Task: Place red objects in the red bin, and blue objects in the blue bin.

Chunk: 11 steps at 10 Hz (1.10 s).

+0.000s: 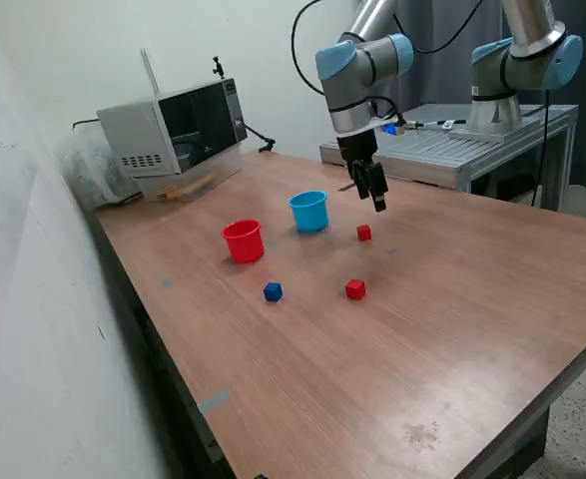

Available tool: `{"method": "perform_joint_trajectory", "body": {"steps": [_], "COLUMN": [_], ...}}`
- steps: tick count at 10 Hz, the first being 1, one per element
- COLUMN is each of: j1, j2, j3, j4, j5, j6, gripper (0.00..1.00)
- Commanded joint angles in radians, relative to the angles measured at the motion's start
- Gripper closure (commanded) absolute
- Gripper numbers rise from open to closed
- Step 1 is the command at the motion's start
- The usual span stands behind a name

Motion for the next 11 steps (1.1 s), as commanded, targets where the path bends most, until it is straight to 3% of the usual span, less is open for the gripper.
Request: {"method": "perform_joint_trajectory", "body": {"steps": [1, 11], "j1": [-0.016, -0.039], "j2": [0.029, 0.104], "j3": [-0.001, 0.030], "j4": [-0.029, -0.153], "j5": [0.002, 0.000], "j6": [-0.008, -0.077], "gripper": [0.00, 0.00]}}
